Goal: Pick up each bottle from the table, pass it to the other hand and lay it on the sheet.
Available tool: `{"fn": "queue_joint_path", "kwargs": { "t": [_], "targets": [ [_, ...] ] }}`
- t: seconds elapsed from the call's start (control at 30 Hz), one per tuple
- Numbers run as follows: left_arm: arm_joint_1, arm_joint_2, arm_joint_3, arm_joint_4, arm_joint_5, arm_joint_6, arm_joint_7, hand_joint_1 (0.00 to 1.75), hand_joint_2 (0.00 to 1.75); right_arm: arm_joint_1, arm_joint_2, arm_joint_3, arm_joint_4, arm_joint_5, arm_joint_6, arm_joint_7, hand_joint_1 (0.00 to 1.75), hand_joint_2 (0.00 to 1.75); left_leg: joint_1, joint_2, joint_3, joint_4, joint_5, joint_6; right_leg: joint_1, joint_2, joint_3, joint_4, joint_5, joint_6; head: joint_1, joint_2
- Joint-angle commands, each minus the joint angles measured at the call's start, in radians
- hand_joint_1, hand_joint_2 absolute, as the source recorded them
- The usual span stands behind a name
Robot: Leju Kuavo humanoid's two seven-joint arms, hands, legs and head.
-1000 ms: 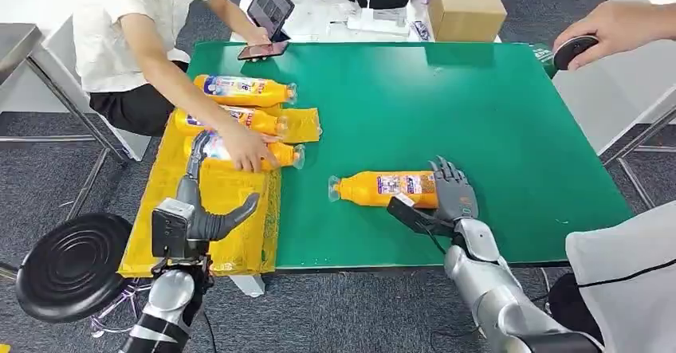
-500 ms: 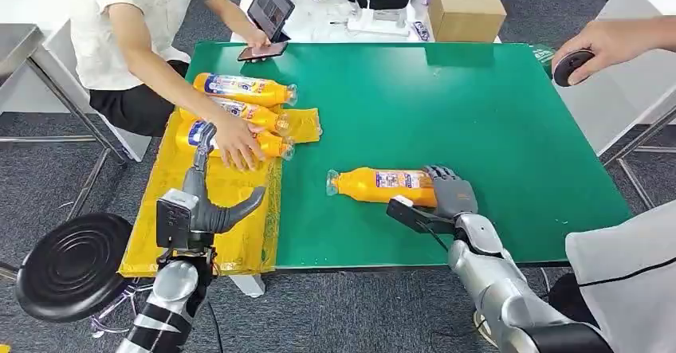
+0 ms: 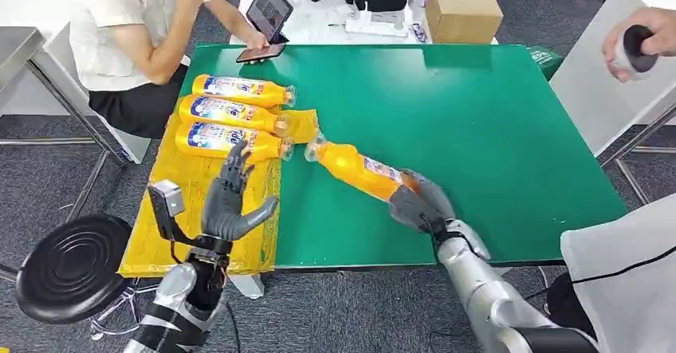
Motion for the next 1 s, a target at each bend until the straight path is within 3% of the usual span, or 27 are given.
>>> {"fn": "queue_joint_path", "kwargs": {
  "t": [0.03, 0.27, 0.37, 0.47, 1.0],
  "targets": [
    [0.011, -0.039, -0.012, 0.187, 0.128, -0.065, 0.033, 0.00, 1.75, 0.064, 0.116, -0.081, -0.050, -0.144, 0.100, -0.157, 1.75, 1.75, 0.000, 0.000, 0.004, -0.003, -0.001, 0.000, 0.000, -0.002, 0.004, -0.002, -0.001, -0.001, 0.000, 0.000],
    [0.045, -0.010, -0.090, 0.125, 0.128, -0.028, -0.030, 0.00, 1.75, 0.168, 0.152, 0.181, -0.293, -0.353, 0.111, -0.139, 1.75, 1.75, -0.001, 0.003, 0.001, -0.002, -0.002, 0.000, 0.000, 0.002, 0.001, 0.000, -0.003, -0.001, 0.000, 0.000],
    [0.024, -0.002, -0.119, 0.125, 0.044, -0.036, -0.072, 0.00, 1.75, 0.177, 0.155, 0.282, -0.306, -0.374, 0.146, -0.140, 1.75, 1.75, 0.000, -0.003, -0.006, -0.001, 0.000, 0.000, 0.000, -0.004, -0.003, 0.000, -0.003, 0.000, 0.000, 0.000],
    [0.000, -0.018, -0.110, 0.164, 0.027, -0.058, -0.065, 0.00, 1.75, 0.181, 0.165, 0.409, -0.276, -0.384, 0.158, -0.149, 1.75, 1.75, 0.000, -0.001, -0.007, 0.000, -0.001, 0.000, 0.000, -0.001, -0.005, 0.000, -0.002, 0.000, 0.000, 0.000],
    [-0.025, -0.024, -0.152, 0.170, 0.004, -0.107, -0.084, 0.00, 1.75, 0.143, 0.194, 0.503, -0.173, -0.382, 0.139, -0.125, 1.75, 1.75, 0.000, -0.003, -0.008, -0.001, 0.000, 0.000, 0.000, -0.003, -0.005, 0.000, -0.003, 0.000, 0.000, 0.000]
  ]
}}
